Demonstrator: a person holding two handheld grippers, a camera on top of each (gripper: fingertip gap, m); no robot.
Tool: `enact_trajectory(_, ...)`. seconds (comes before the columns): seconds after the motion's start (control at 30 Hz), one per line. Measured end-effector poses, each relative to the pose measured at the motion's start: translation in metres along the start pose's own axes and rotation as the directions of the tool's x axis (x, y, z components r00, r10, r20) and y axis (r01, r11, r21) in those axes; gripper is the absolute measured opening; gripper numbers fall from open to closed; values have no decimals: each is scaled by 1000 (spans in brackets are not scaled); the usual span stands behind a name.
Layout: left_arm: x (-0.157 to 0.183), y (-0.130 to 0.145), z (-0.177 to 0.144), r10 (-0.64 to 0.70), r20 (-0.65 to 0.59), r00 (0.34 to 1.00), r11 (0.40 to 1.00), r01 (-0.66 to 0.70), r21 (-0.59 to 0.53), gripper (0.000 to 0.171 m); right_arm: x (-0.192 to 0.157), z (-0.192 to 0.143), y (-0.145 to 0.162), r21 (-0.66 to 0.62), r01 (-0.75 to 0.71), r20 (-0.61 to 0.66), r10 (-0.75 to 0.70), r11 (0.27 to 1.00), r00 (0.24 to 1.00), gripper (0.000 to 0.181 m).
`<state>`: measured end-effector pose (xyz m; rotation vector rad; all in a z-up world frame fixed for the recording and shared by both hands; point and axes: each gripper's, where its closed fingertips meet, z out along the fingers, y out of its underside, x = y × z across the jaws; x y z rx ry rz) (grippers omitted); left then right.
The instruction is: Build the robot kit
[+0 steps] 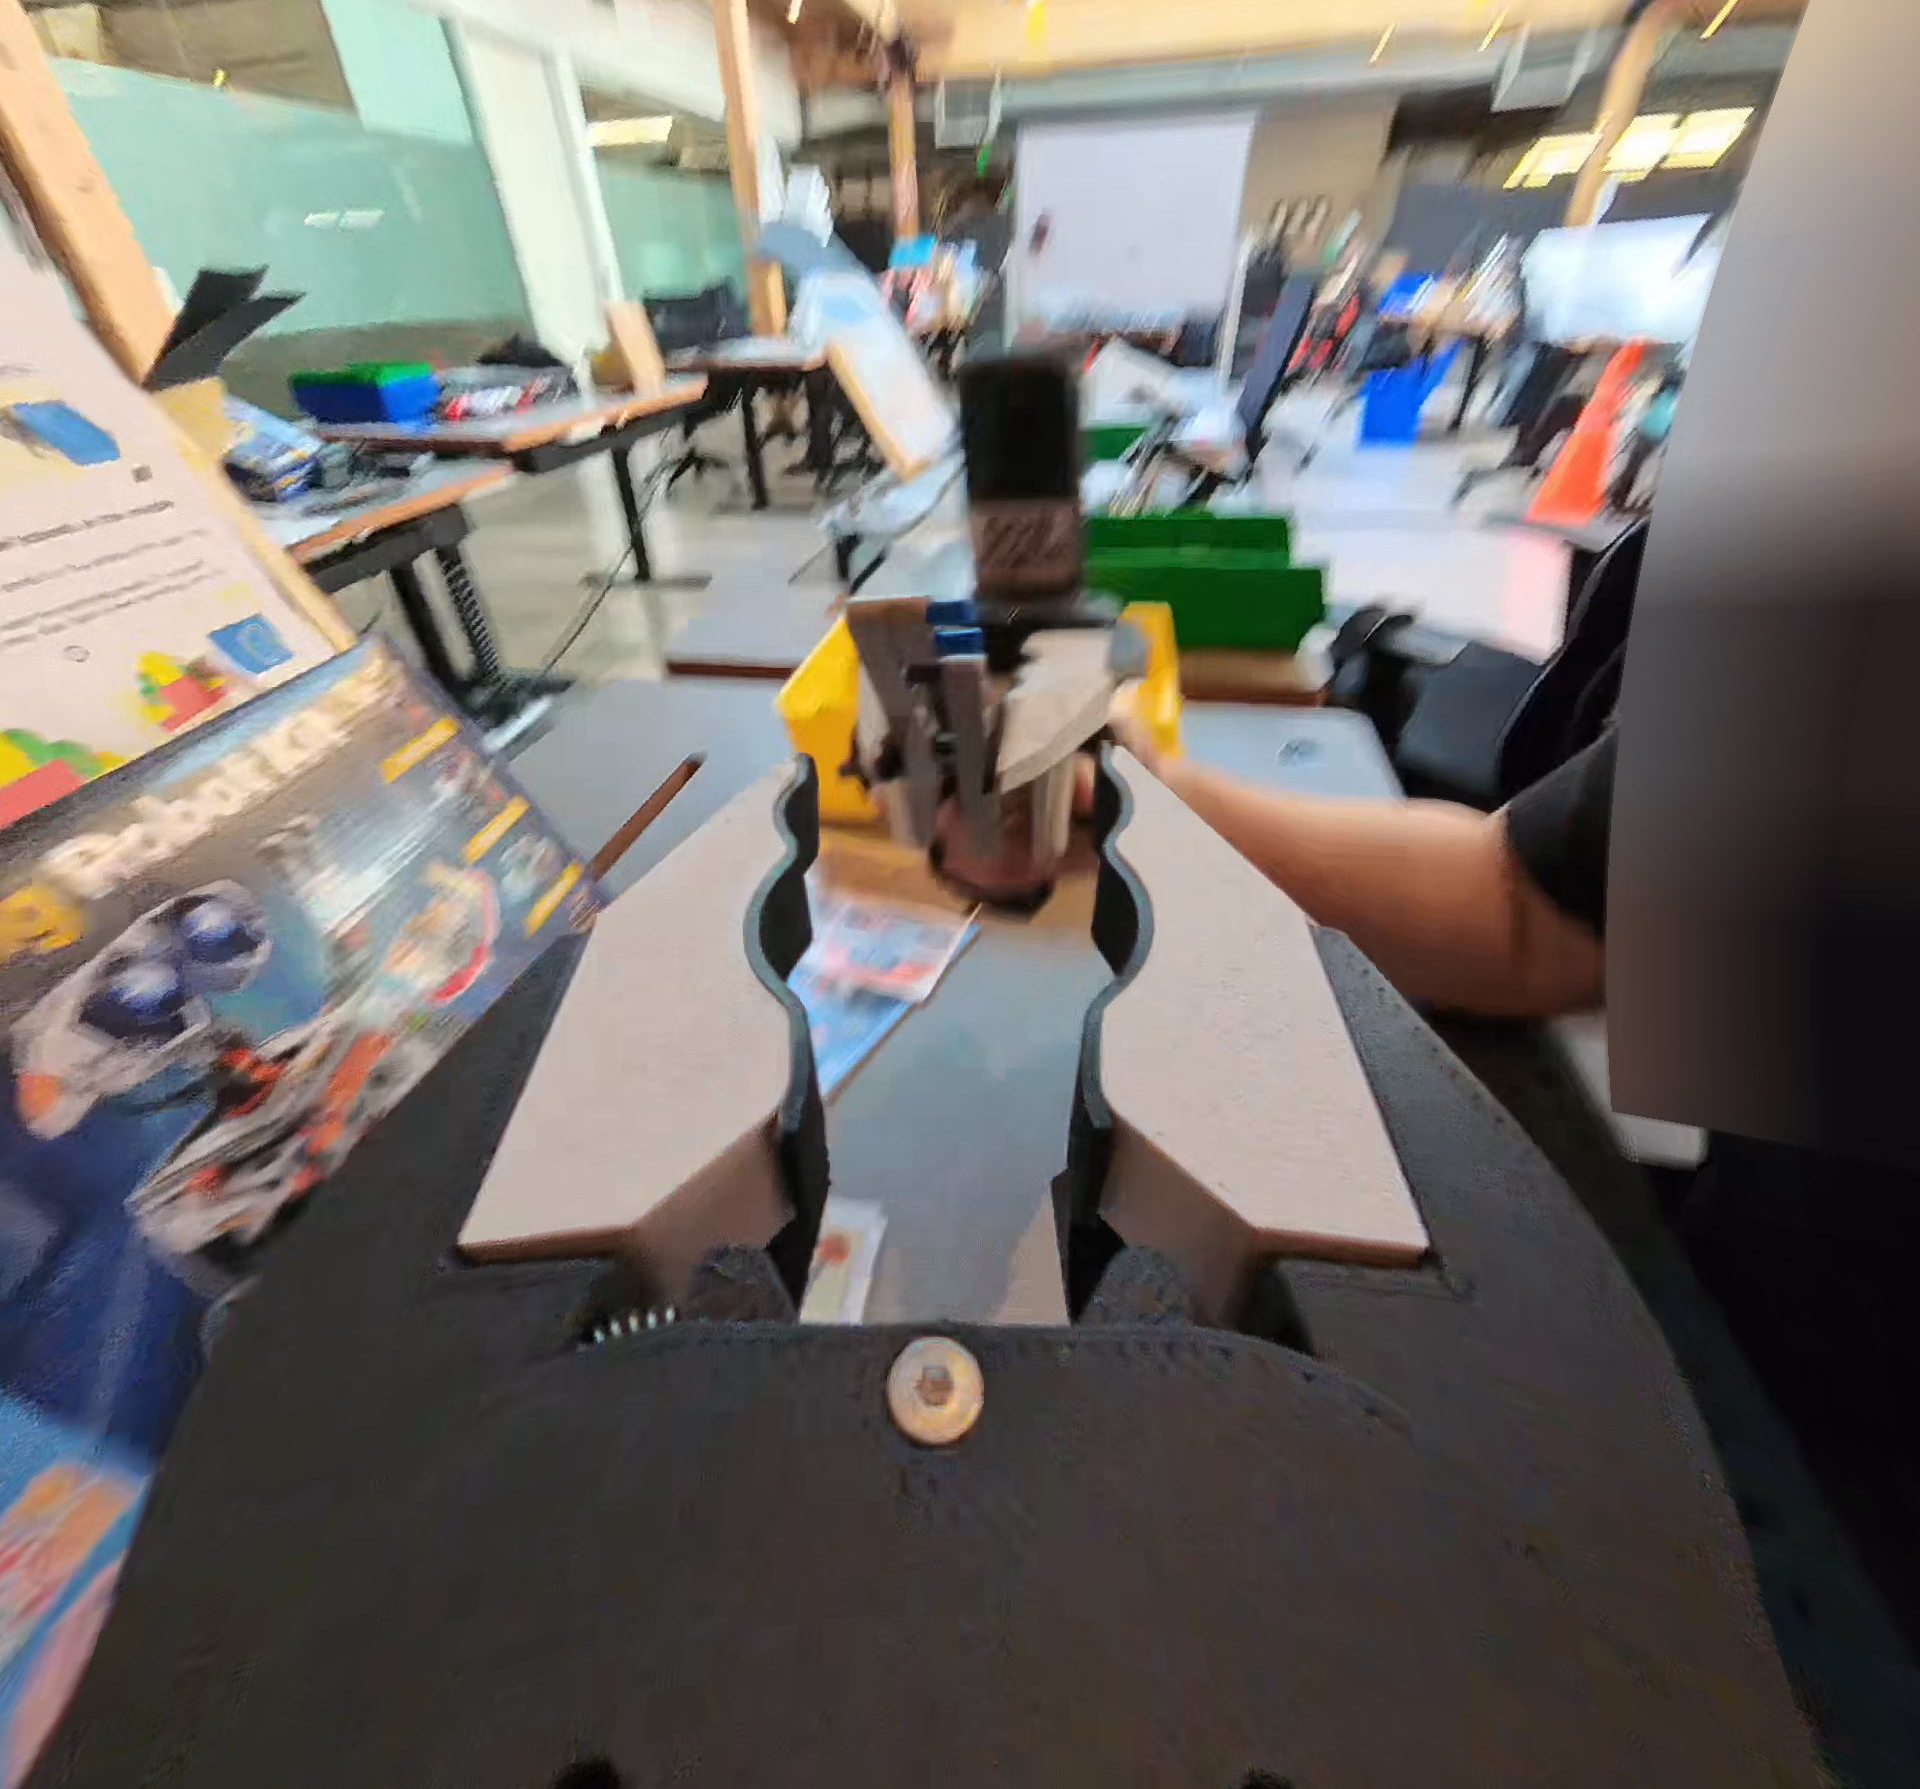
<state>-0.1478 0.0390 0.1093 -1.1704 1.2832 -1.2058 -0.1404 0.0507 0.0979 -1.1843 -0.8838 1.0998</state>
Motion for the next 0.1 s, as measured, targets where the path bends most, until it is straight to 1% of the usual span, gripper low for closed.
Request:
enact_trajectory(0.03,4,-8,2,-39,-44,998,997,42,70,53,-1,1,-4,75,-104,61,100,992,993,20)
enact_trajectory(0.07,8,-13,5,-65,-82,994,991,74,111,53,-5,1,-8,129,-205,145,186,970,972,20)
enact_trajectory(0.1,9,-14,8,-82,-95,992,988,93,123,55,-7,1,-12,175,-299,224,257,938,940,20)
